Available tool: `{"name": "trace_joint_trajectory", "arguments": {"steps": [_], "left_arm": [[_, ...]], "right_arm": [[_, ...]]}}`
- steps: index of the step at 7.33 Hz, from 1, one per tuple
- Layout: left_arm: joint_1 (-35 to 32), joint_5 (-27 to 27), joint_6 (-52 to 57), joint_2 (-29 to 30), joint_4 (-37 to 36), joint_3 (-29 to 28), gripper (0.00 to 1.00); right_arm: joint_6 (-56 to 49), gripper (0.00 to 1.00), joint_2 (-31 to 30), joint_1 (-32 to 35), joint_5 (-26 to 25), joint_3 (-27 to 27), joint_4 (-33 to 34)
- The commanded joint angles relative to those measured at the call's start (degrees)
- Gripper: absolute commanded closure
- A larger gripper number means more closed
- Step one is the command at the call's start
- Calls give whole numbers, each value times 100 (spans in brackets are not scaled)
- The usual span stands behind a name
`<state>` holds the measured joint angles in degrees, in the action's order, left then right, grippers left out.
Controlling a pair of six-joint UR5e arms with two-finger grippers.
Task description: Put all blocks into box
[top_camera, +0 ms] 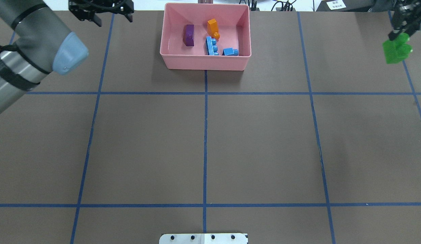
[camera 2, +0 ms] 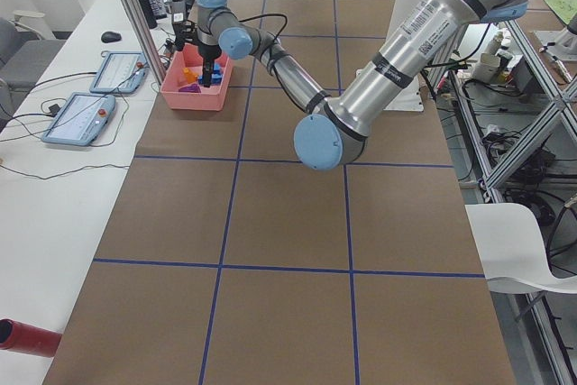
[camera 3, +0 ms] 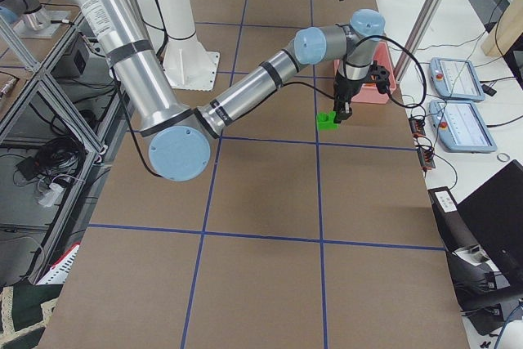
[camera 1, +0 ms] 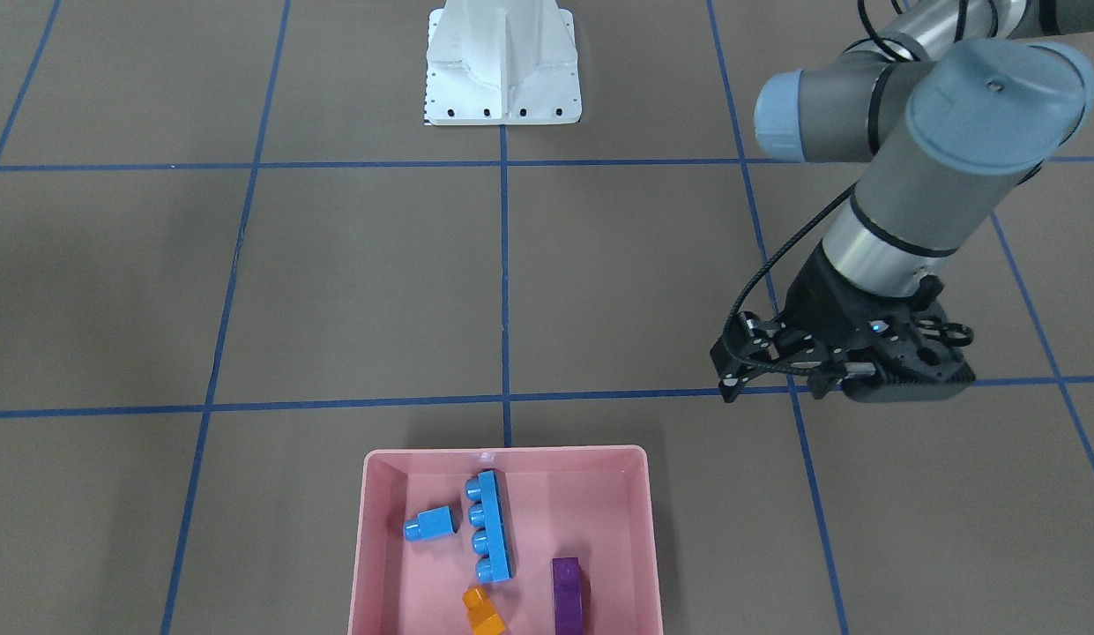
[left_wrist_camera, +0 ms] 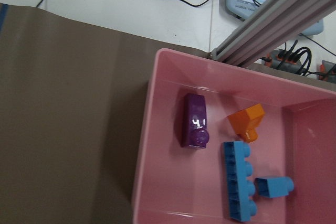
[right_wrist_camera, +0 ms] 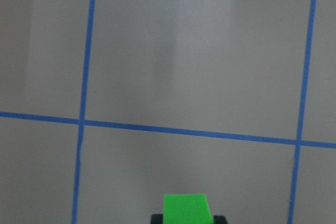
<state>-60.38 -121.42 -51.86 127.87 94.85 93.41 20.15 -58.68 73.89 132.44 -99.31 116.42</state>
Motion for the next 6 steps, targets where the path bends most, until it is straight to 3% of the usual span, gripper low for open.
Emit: {"name": "trace_joint_trajectory", "arguments": {"steps": [1, 3, 5, 6], "left_arm": [[-298, 13, 954, -1171, -160, 843, 0], [-501, 162, 2095, -2243, -133, 1239, 0], [-527, 644, 2775, -2905, -90, 1451, 0], [-536, 655, 3004, -3064, -89, 1461, 0]], "right_arm": [[1485, 100, 1301, -724, -42, 1003, -563], [2733, 100, 1831, -1216, -296, 2103, -2230], [3728, 100, 2665, -1674, -1058, 3360, -3332], [3889, 100, 2817, -1789, -1184, 3809, -3815]]}}
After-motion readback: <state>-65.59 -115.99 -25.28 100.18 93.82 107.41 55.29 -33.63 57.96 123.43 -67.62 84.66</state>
